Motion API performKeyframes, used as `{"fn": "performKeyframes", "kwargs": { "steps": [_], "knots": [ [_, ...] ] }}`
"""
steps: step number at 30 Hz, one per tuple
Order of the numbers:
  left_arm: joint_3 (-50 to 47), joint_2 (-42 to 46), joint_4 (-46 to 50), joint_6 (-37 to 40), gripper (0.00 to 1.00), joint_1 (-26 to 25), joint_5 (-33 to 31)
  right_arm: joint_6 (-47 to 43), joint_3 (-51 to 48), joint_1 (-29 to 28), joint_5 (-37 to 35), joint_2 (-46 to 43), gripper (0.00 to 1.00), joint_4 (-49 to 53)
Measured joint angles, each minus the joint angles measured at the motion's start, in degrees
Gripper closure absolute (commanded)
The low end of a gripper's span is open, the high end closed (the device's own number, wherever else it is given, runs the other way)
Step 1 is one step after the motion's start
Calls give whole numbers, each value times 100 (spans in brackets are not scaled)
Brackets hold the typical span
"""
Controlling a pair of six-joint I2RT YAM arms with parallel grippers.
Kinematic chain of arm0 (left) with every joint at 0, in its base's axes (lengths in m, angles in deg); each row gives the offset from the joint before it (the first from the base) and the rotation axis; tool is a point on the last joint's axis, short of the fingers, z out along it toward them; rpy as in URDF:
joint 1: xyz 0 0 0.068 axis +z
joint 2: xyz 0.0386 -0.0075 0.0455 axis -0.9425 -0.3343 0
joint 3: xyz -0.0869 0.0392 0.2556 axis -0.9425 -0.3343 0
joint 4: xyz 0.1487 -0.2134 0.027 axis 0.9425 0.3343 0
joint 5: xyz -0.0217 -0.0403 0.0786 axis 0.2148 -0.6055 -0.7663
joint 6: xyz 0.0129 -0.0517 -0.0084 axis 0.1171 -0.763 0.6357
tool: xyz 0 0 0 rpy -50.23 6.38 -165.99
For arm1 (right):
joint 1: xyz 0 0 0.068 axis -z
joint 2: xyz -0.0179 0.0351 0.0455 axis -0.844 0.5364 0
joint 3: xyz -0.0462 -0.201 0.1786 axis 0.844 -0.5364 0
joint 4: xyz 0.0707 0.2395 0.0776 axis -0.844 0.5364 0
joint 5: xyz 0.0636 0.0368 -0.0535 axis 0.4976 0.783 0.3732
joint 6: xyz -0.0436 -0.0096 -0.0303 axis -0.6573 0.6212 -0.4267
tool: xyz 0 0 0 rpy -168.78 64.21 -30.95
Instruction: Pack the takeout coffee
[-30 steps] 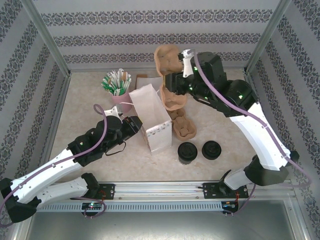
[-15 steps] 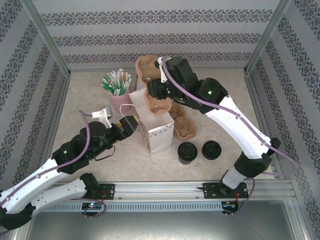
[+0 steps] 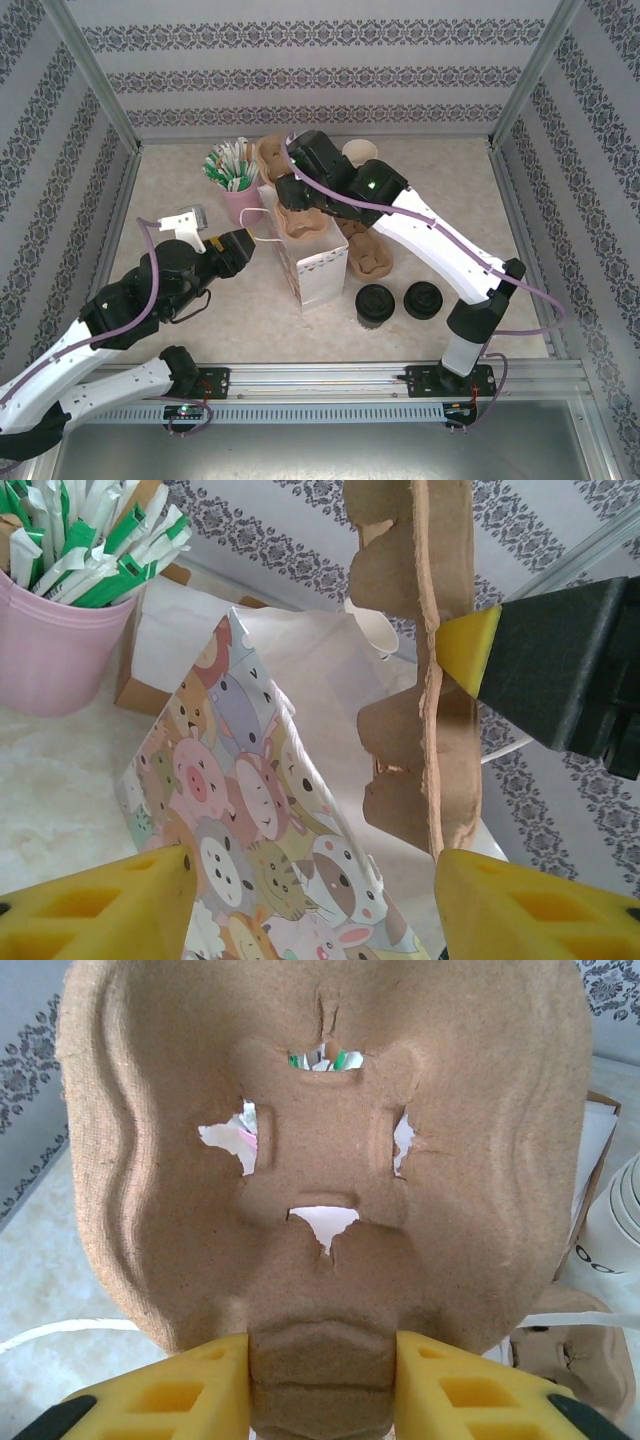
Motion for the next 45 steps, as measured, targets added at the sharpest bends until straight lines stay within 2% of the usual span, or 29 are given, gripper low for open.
{"fn": "performKeyframes", "kwargs": {
  "steps": [7, 22, 45],
  "knots": [
    [-59, -114, -61, 59, 39, 7, 74, 22, 2, -118, -258, 15, 62, 216],
    [-138, -483, -199, 116, 53, 42, 520, 192, -437, -127, -407, 13, 62, 319],
    [-140, -452, -195, 116, 53, 42, 549, 295, -485, -212, -507, 28, 63, 732]
  ]
}}
